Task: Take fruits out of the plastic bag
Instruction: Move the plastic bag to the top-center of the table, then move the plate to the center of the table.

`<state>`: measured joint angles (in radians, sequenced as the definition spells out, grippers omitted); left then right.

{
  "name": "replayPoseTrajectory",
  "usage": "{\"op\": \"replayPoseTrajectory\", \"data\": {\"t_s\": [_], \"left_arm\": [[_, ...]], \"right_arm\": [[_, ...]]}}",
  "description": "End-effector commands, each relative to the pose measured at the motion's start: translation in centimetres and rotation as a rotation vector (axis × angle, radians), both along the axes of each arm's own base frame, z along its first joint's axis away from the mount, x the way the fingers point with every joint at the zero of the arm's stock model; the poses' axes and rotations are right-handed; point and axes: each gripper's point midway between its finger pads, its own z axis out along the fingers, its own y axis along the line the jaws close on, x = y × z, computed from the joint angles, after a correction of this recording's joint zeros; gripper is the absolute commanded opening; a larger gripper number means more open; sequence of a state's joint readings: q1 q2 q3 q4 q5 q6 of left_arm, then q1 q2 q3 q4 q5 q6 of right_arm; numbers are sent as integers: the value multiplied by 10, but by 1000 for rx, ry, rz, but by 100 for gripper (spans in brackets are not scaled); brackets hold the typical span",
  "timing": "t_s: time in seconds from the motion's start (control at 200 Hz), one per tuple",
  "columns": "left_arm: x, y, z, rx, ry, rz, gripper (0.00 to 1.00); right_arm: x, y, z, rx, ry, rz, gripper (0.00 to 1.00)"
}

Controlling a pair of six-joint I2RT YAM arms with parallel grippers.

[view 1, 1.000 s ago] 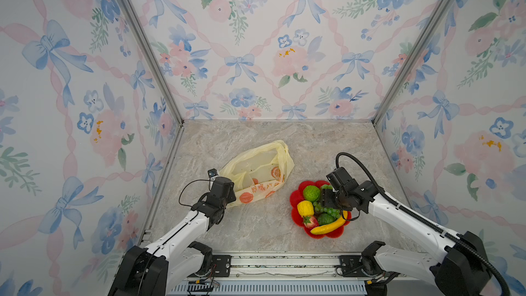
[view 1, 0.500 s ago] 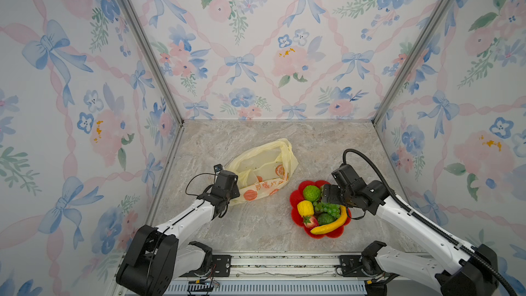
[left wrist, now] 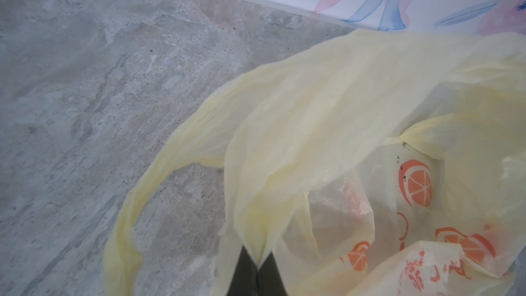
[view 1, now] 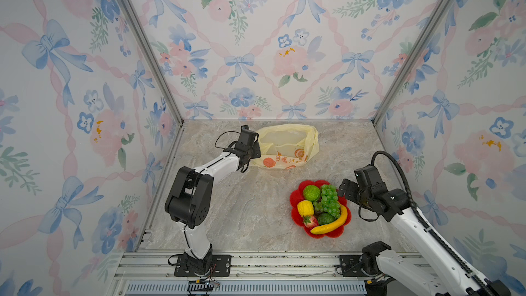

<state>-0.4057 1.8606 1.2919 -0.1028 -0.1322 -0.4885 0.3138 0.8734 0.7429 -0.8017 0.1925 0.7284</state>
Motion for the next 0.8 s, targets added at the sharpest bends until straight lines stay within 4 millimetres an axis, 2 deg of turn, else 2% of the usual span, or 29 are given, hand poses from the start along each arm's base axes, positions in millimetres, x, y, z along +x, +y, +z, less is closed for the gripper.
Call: {"op": "replayPoseTrajectory", "data": {"t_s": [0.0, 0.12, 0.255, 0.405, 0.49, 0.575, 0.715, 0.795], "left_arm": [[13, -16, -14, 59, 52, -77, 0], [34, -31, -16, 64, 57, -102, 8], [54, -43, -14, 88, 51, -130, 23], [64, -34, 2, 150, 35, -87, 60], [58, -28, 17, 153, 19, -71, 77], [43, -23, 29, 127, 19, -60, 88], [12, -10, 40, 79, 34, -21, 98], [-5, 1, 40, 60, 35, 1, 98]], "right_arm": [[-4, 0, -9, 108, -6, -74, 97], [-8, -5, -17, 168, -28, -136, 97], [-12, -8, -25, 216, -42, -184, 97], [-17, -9, -34, 270, -49, -232, 97], [-19, -5, -41, 324, -65, -251, 97], [-19, -1, -48, 382, -81, -274, 97], [-21, 1, -58, 428, -88, -306, 97], [-20, 3, -59, 455, -102, -311, 97]]}}
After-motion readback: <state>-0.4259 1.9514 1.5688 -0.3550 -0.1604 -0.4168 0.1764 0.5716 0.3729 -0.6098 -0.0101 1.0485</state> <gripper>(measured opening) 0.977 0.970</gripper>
